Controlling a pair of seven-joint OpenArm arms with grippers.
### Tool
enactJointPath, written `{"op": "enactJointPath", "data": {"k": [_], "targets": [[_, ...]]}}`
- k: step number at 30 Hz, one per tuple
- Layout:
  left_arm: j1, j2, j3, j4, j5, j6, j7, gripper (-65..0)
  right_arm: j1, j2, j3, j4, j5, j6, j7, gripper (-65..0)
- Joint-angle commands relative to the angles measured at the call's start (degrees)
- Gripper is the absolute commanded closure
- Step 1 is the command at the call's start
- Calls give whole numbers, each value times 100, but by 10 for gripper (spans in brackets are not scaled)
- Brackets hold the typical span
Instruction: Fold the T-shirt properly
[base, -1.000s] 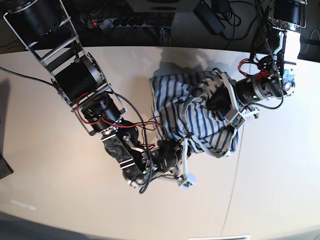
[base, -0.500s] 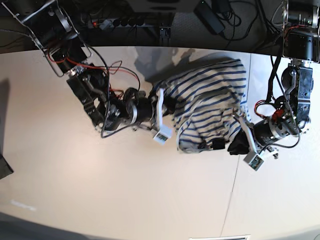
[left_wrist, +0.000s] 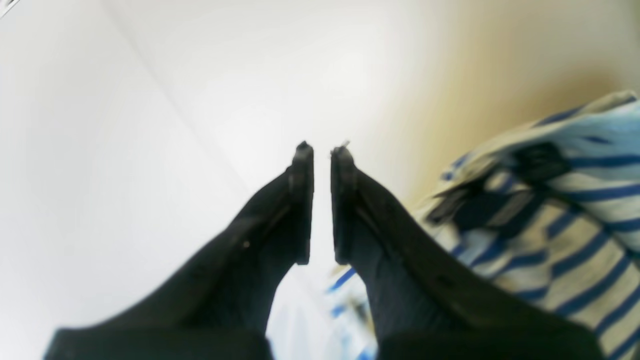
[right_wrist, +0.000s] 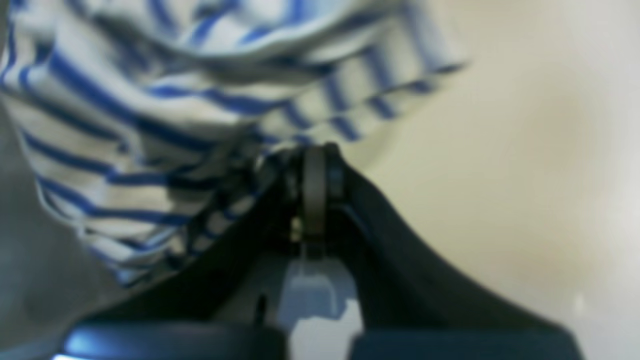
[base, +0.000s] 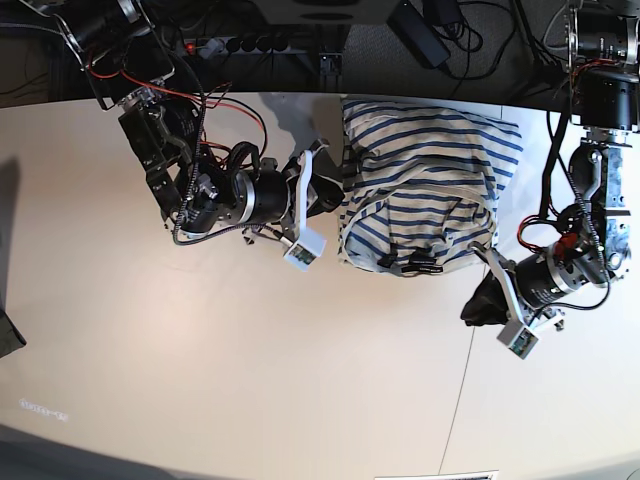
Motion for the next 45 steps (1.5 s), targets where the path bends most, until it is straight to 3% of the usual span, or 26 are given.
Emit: {"op": "enactJointPath", "data": {"k": [1, 6, 9, 15, 25, 28, 34, 37, 41, 45], "targets": [[-138, -151, -251, 94, -197, 2, 7, -69, 87, 28, 177, 111, 68, 409, 59, 0], [258, -457, -1467, 306, -1078, -73, 767, -69, -11, 446, 820, 142, 531, 413, -273, 0], [1025, -603, -2144, 887, -1250, -73, 756, -69, -367, 791, 1110, 396, 581, 411, -275, 0], [2490, -553, -3390, 2039, -1488, -73, 754, -69, -1558, 1397, 1484, 1305, 579, 413, -278, 0], [4459, -479, -4325, 2260, -1582, -73, 758, -69, -4044, 1537, 2662, 2693, 710, 413, -275, 0], [5014, -282, -4328, 2258, -1502, -73, 610, -69, -4765, 1534, 2767, 2798, 728, 413, -251, 0], [5718, 354, -4057, 1875, -699, -73, 24, -69, -5921, 1502, 2765, 2616, 341, 409, 177, 0], [5737, 509, -3571, 1113, -186, -73, -334, -69, -6194, 1499, 2765, 2205, 192, 409, 315, 0], [5499, 505, -2643, -225, 750, -59, -1259, -69, -6203, 1469, 2765, 1084, -98, 315, 658, 0], [4752, 505, -1753, -1700, 1292, 750, -1731, -69, -5694, 1266, 2765, -601, -398, 175, 861, 0]]}}
